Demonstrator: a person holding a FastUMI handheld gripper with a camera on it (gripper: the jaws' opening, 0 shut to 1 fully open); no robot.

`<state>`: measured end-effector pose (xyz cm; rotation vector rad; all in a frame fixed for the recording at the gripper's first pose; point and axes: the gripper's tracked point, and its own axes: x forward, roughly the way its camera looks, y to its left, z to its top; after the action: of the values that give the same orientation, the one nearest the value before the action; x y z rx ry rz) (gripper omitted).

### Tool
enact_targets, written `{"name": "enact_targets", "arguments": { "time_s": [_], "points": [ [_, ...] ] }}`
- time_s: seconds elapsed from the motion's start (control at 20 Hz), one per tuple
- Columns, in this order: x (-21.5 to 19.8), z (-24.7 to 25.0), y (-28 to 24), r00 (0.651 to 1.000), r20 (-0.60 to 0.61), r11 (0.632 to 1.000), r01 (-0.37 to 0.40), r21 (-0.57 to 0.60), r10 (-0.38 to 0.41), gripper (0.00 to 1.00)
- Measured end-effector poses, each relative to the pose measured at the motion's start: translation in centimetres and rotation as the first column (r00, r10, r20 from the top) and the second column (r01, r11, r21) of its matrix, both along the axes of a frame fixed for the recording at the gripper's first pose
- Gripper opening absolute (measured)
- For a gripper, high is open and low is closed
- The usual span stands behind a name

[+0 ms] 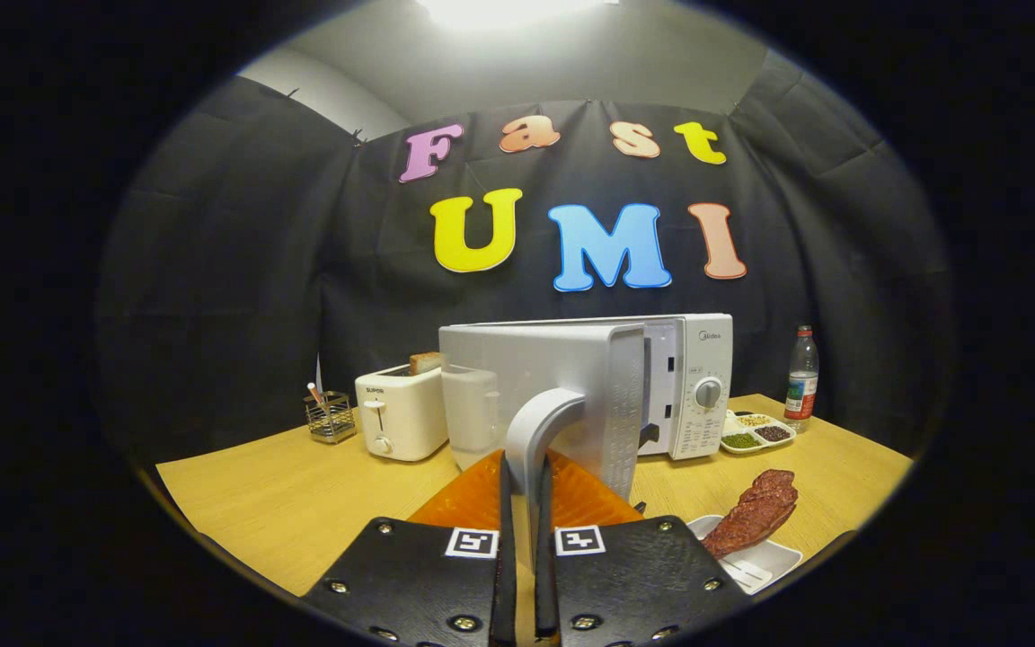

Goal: Open the microwave, put the food inside, and close the microwave door.

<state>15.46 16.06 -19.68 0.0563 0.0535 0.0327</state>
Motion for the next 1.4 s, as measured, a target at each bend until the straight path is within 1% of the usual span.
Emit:
{"name": "enact_targets", "arguments": {
  "time_s": [0.1, 0.2, 0.3, 0.5, 0.7, 0.85, 1.05, 1.2, 1.25, 1.3, 1.35, 1.4],
  "points": [
    [-0.5, 0.1, 2.7, 1.0, 0.017, 1.0, -0.022, -0.006, 0.022, 0.08],
    [-1.0, 0.3, 4.9, 0.999, 0.039, 0.999, -0.023, -0.035, 0.025, 0.08],
    [-1.3, 0.2, 8.0, 0.997, 0.051, 0.997, -0.058, -0.055, 0.06, 0.08],
    [-1.5, 0.1, 10.2, 0.999, 0.049, 0.998, 0.018, -0.062, -0.015, 0.08],
    [-1.1, 0.4, 12.9, 0.996, 0.038, 0.996, 0.087, -0.025, -0.086, 0.08],
    [-0.8, 0.4, 14.7, 0.99, 0.043, 0.99, 0.138, -0.038, -0.136, 0.08],
    [-0.6, 0.3, 15.2, 0.987, 0.013, 0.987, 0.16, -0.033, -0.16, 0.08],
    [-0.7, 0.2, 15.0, 0.987, 0.005, 0.986, 0.161, -0.039, -0.161, 0.08],
    [-1.2, 0.4, 15.4, 0.99, -0.001, 0.989, 0.143, -0.035, -0.144, 0.09],
    [-1.9, 0.2, 16.2, 0.996, -0.004, 0.995, 0.093, -0.034, -0.093, 0.14],
    [-2.4, 0.5, 16.5, 0.997, 0.0, 0.997, 0.073, -0.041, -0.073, 0.47],
    [-3.2, 0.8, 16.6, 0.999, 0.013, 0.997, 0.051, -0.052, -0.051, 0.58]
  ]
}}
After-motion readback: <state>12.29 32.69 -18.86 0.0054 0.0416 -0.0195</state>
